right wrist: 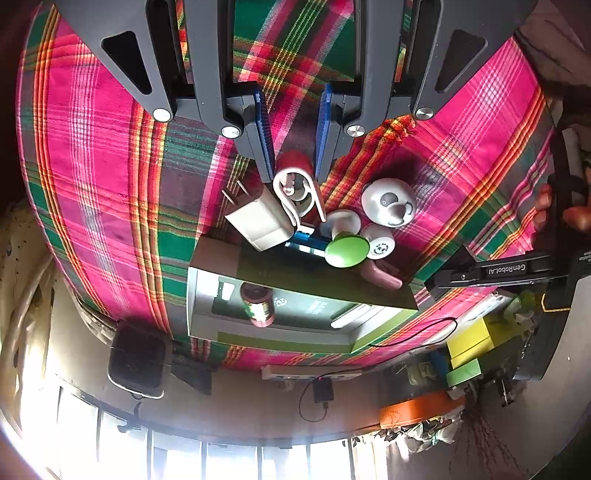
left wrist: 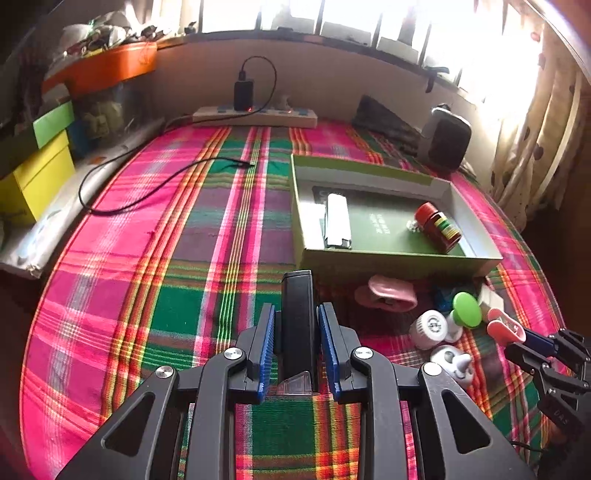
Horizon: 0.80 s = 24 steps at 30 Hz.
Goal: Organize rigid objects
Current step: 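Carry the winder with the right tool while the left tool carries the black device to the tray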
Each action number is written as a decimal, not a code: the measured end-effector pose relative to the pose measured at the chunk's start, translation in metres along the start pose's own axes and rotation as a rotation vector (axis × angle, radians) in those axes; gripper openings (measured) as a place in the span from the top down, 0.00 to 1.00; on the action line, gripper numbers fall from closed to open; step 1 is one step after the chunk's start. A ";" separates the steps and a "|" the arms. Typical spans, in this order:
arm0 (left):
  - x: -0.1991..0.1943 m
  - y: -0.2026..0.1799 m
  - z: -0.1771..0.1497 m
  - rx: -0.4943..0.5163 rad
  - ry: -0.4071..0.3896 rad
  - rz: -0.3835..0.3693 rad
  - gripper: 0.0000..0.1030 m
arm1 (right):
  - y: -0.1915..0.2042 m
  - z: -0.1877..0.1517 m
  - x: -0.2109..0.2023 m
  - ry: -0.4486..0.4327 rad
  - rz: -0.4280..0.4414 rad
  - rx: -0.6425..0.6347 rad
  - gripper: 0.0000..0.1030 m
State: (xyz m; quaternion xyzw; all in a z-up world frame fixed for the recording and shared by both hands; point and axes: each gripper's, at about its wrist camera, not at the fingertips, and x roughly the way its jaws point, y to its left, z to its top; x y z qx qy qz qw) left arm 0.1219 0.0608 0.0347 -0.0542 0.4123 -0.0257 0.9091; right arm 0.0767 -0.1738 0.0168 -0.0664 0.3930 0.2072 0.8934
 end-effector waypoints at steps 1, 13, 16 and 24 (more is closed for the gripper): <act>-0.002 -0.001 0.001 0.001 -0.004 -0.004 0.78 | 0.000 0.001 -0.001 -0.004 0.000 0.001 0.78; -0.015 -0.014 0.028 0.032 -0.050 -0.046 0.78 | -0.012 0.026 -0.020 -0.079 -0.027 0.019 0.78; -0.014 -0.019 0.035 0.039 -0.057 -0.062 0.78 | -0.016 0.038 -0.024 -0.096 -0.043 0.018 0.78; 0.001 -0.032 0.051 0.058 -0.043 -0.103 0.78 | -0.031 0.073 -0.023 -0.133 -0.053 0.030 0.78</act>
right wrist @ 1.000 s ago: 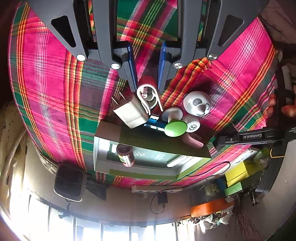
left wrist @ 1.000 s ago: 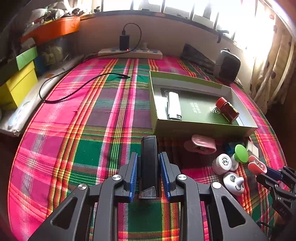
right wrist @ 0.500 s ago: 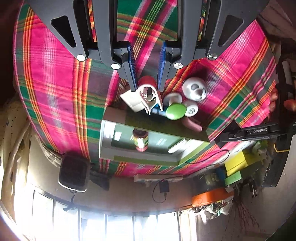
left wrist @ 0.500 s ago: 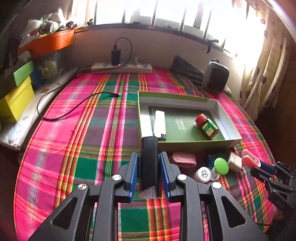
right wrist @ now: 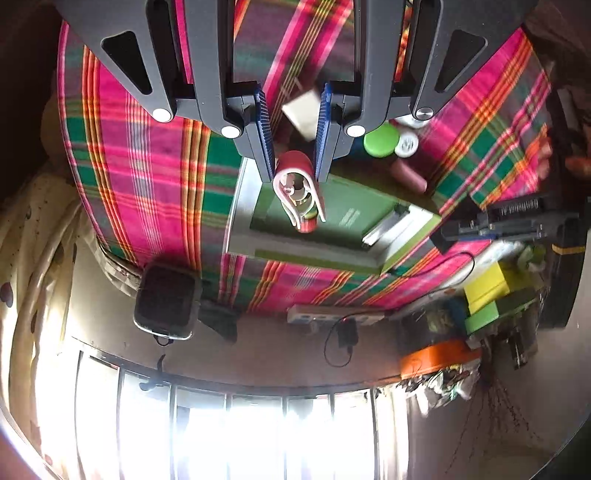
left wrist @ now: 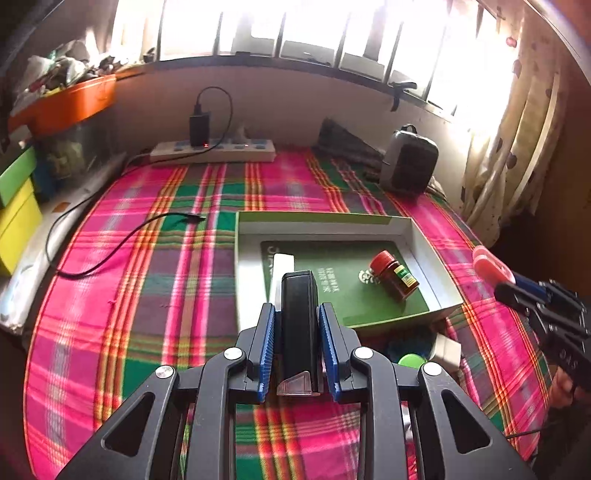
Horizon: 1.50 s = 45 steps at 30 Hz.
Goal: Organize rigid objects
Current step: 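Carry the winder with the right tool while the left tool carries the black device to the tray, then release the winder from the right tool while the left tool sets the device beside the bar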
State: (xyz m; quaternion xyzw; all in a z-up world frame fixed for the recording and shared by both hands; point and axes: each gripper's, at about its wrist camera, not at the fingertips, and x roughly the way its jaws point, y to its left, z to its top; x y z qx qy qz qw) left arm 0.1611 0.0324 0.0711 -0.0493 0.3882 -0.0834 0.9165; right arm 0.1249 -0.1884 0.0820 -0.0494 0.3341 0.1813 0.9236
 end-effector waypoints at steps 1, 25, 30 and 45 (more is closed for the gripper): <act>0.002 -0.002 0.002 0.003 0.002 -0.001 0.78 | -0.001 0.002 0.001 -0.001 -0.005 0.001 0.78; 0.079 -0.026 0.027 0.056 0.101 -0.022 0.78 | -0.036 0.043 0.099 0.134 0.005 0.052 0.78; 0.089 -0.027 0.026 0.068 0.121 -0.012 0.78 | -0.035 0.044 0.114 0.160 0.018 0.041 0.78; 0.104 -0.028 0.023 0.075 0.154 -0.007 0.78 | -0.033 0.039 0.139 0.212 0.026 0.017 0.78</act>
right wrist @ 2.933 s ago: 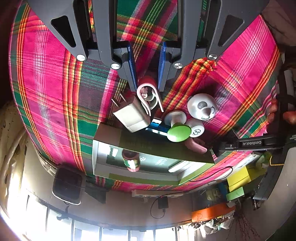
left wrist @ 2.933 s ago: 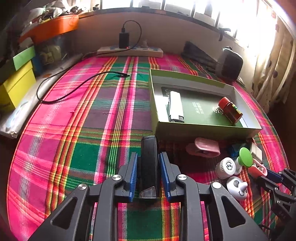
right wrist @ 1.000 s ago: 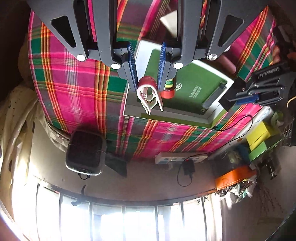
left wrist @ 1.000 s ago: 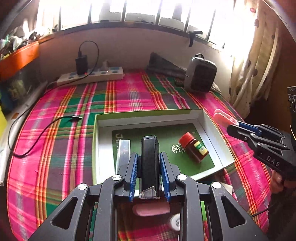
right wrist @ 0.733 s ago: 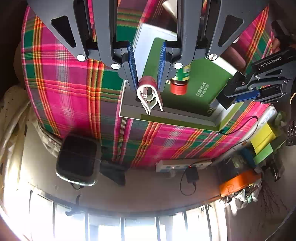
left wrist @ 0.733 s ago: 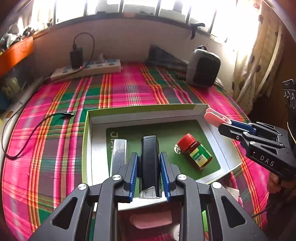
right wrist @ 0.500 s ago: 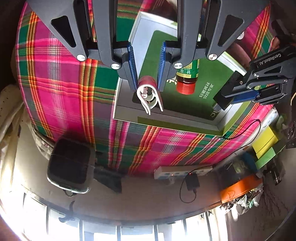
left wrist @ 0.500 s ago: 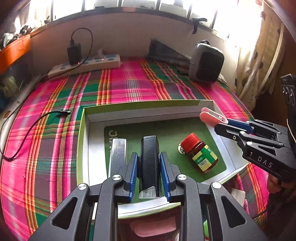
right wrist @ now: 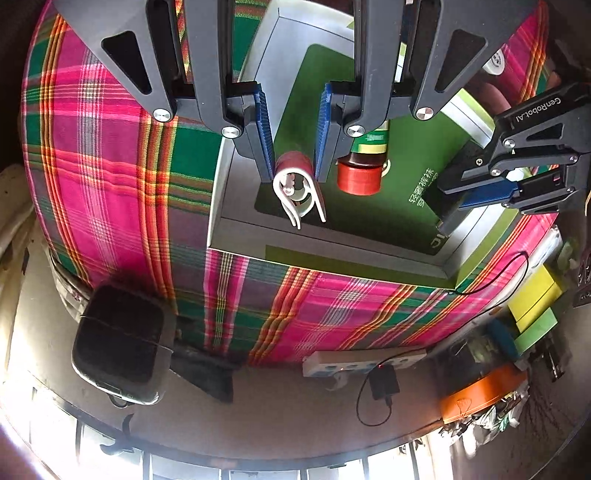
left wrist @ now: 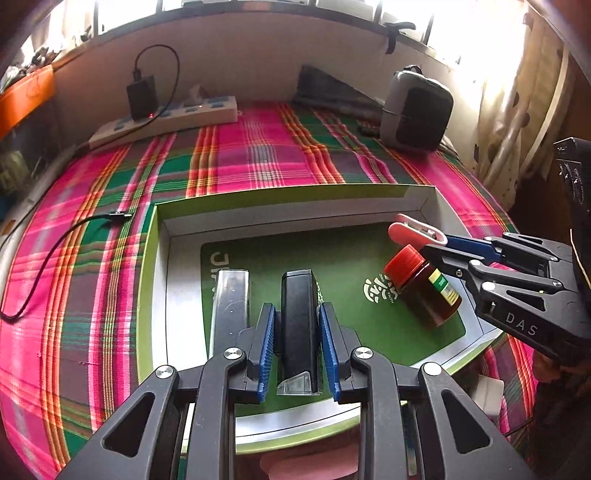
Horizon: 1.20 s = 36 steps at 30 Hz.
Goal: Organize rigid objects
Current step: 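Release the winder from the right tool while the left tool sets the device beside the bar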
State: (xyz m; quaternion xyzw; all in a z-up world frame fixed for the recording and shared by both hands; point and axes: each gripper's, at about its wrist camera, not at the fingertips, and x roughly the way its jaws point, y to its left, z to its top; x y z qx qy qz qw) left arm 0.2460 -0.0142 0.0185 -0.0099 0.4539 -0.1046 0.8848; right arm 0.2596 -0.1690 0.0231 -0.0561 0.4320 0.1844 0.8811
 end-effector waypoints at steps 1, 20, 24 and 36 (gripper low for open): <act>0.000 0.000 0.000 -0.002 0.001 -0.001 0.78 | 0.000 0.000 0.001 0.001 0.001 0.000 0.78; 0.005 0.002 0.000 -0.009 0.015 -0.003 0.77 | 0.001 0.001 0.005 0.004 0.011 -0.010 0.78; 0.005 0.002 0.000 -0.009 0.015 -0.007 0.73 | 0.001 0.001 0.005 0.003 0.011 -0.008 0.78; -0.004 -0.002 -0.001 -0.001 -0.005 -0.008 0.61 | 0.001 0.000 0.002 -0.005 0.012 0.010 0.75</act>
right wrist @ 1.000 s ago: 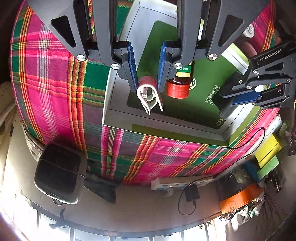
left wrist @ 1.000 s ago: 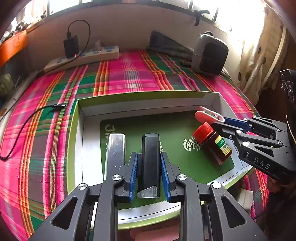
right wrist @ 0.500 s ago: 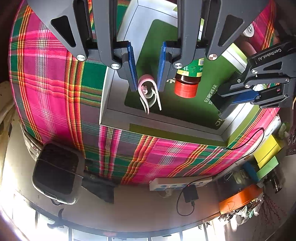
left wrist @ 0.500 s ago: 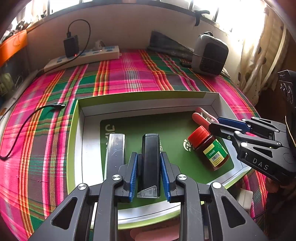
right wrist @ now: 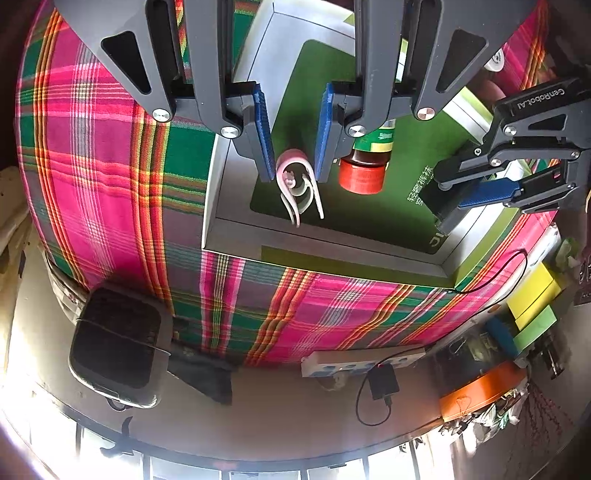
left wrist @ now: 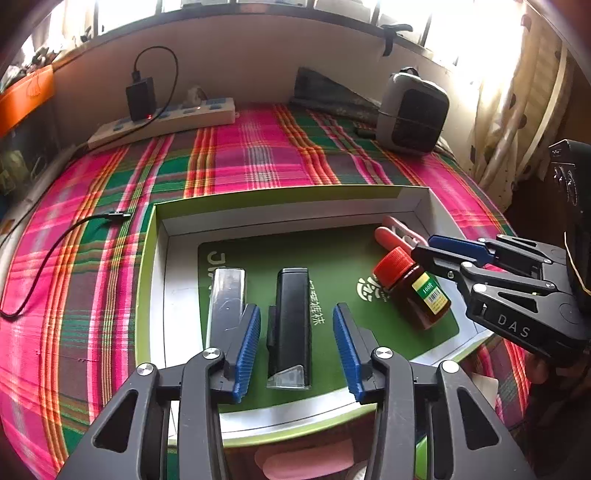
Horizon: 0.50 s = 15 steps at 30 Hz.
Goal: Organize rigid objects
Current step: 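Release the winder from the right tool while the left tool sets the device beside the bar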
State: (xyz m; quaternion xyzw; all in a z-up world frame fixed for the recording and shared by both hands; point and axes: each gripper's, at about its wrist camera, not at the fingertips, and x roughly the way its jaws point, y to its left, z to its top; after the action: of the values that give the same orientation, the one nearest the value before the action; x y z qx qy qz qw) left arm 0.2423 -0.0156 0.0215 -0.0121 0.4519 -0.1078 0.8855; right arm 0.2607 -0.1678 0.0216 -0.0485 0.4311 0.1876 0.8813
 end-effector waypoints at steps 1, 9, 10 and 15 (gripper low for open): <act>-0.001 0.000 0.000 0.000 -0.003 0.003 0.61 | 0.000 0.000 -0.001 -0.001 -0.001 0.002 0.75; -0.022 -0.004 -0.005 -0.008 -0.050 0.020 0.61 | 0.001 -0.005 -0.017 -0.034 -0.009 0.013 0.74; -0.025 -0.004 -0.006 -0.010 -0.055 0.021 0.61 | 0.001 -0.006 -0.019 -0.040 -0.012 0.015 0.74; -0.040 -0.008 -0.014 -0.012 -0.085 0.048 0.61 | 0.004 -0.013 -0.033 -0.062 -0.011 0.029 0.73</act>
State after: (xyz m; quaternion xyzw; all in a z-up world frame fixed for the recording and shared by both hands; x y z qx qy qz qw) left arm 0.2071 -0.0144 0.0459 -0.0110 0.4145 -0.0832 0.9062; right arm 0.2310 -0.1770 0.0389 -0.0323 0.4058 0.1779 0.8959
